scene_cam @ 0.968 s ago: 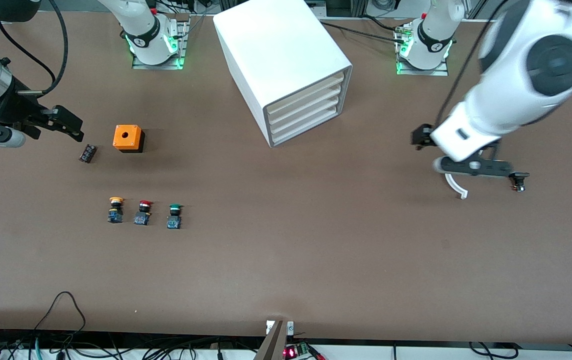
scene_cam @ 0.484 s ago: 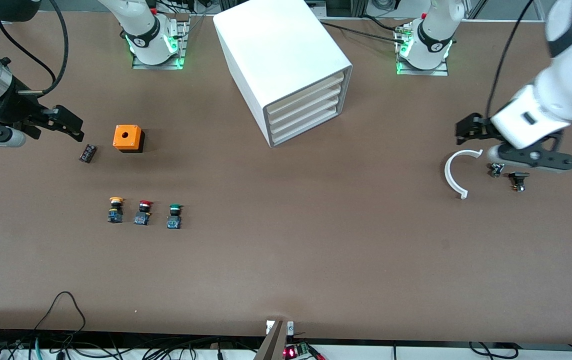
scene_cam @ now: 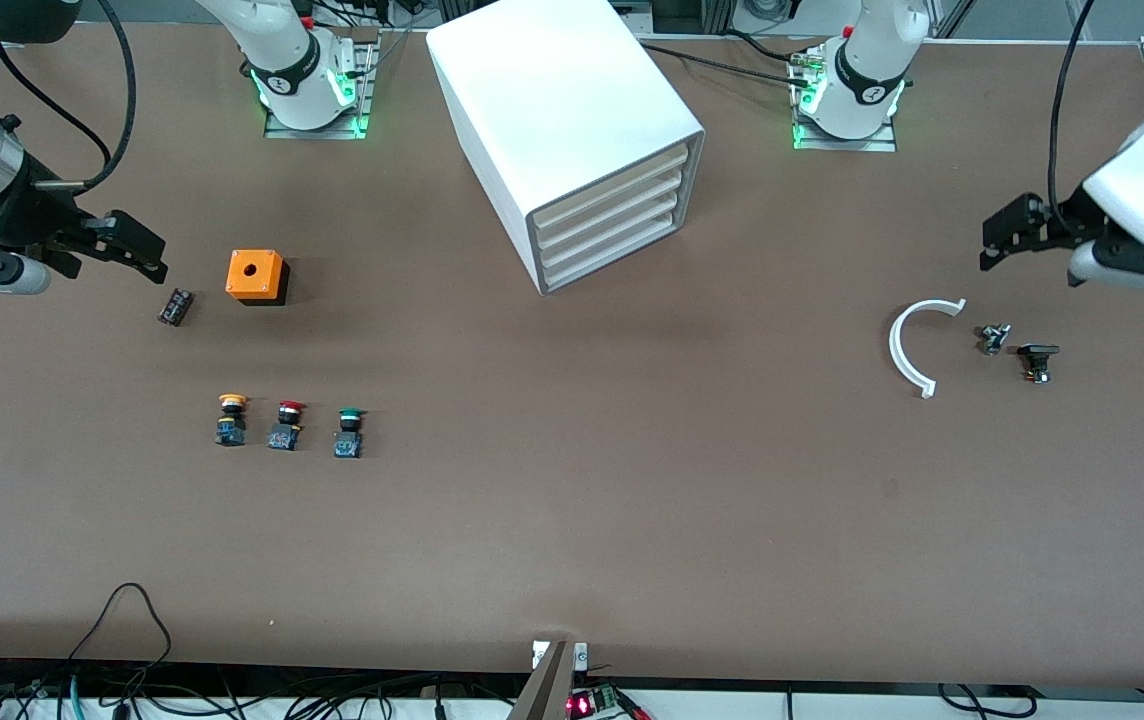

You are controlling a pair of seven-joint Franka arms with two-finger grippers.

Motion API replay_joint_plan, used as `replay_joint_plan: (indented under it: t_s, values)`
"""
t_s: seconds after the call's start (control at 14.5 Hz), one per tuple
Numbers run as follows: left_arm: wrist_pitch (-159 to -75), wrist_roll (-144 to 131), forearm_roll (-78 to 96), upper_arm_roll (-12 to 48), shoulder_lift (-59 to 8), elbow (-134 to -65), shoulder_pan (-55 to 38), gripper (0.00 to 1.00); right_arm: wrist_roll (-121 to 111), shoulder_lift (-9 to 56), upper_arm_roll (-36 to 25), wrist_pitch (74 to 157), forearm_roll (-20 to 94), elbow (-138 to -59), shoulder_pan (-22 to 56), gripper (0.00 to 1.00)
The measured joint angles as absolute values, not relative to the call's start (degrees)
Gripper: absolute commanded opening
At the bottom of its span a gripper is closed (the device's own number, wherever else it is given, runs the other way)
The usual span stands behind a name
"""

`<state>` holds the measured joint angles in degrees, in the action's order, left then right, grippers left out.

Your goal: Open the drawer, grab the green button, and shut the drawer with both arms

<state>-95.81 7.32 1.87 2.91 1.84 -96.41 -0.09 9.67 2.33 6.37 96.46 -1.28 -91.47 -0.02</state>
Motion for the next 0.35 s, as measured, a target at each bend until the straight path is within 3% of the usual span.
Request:
replay_joint_plan:
  t_s: [0.35]
  values:
    - [-94.4,7.3,1.6,2.9,1.5,-96.6,-0.1,1.00,9.7,2.3,6.4,96.4,-1.3,-91.5,-0.1,1.00]
